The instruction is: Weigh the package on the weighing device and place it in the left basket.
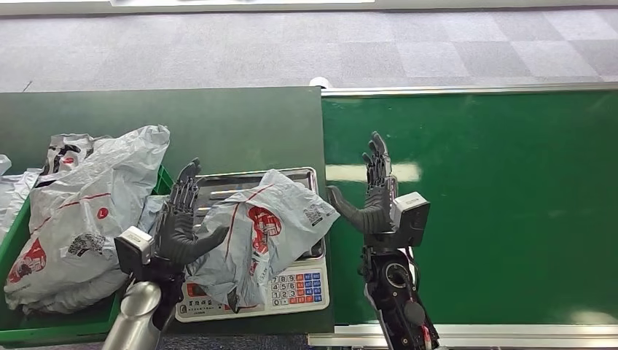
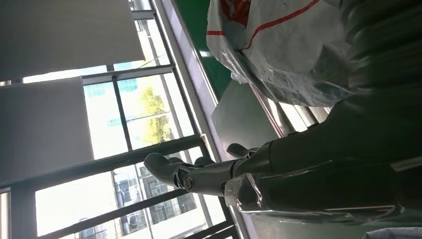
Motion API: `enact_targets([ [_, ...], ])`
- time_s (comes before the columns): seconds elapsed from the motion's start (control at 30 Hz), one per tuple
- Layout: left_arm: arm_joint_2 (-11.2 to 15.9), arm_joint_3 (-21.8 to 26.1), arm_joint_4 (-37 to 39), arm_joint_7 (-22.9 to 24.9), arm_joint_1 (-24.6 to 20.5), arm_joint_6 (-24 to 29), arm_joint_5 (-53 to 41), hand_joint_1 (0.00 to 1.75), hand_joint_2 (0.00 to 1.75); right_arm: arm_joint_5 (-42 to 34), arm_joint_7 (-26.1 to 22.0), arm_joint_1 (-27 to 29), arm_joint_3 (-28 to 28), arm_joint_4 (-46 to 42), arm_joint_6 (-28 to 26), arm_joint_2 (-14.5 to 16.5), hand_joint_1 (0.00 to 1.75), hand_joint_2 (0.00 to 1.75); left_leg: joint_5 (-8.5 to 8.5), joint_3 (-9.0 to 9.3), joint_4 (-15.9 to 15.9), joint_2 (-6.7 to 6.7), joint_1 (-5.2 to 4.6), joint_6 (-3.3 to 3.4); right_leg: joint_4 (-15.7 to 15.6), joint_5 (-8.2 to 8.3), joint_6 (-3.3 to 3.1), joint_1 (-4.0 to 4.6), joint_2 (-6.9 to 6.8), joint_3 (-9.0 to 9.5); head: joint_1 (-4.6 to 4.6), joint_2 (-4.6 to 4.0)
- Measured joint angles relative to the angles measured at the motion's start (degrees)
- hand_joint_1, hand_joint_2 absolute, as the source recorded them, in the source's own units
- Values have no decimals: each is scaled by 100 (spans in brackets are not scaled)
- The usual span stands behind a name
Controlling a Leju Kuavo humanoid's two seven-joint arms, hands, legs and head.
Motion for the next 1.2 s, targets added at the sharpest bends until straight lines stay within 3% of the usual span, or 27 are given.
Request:
enact_targets([
  [0.17,-3,-56,-55,200,22,479,-938,0,175,149,85,250,-278,-176,-42,2,0,175,0,-1,0,2,0,0,0,0,0,0,1,0,-1,0],
  [0.37,-3,-139,41,819,10,654,-1634,0,175,268,121,442,-482,-324,3,2,0,175,0,0,0,2,-1,0,-1,0,0,-1,1,0,-1,0],
  [0.53,24,-252,324,1203,0,423,-2308,0,175,346,136,529,-584,-351,104,10,0,175,0,1,0,1,0,0,-1,0,0,0,1,1,-1,0],
  [0.9,137,-663,875,1460,-244,-174,-2995,0,175,425,156,584,-721,-339,163,15,0,175,1,21,-1,-22,-2,1,-4,-3,1,-4,-33,36,-1,0],
  [1.2,154,-860,1220,1467,-501,-247,-3140,0,175,434,182,584,-770,-316,162,15,0,175,9,63,-3,-48,-5,13,-7,-9,4,-8,-60,83,0,0],
])
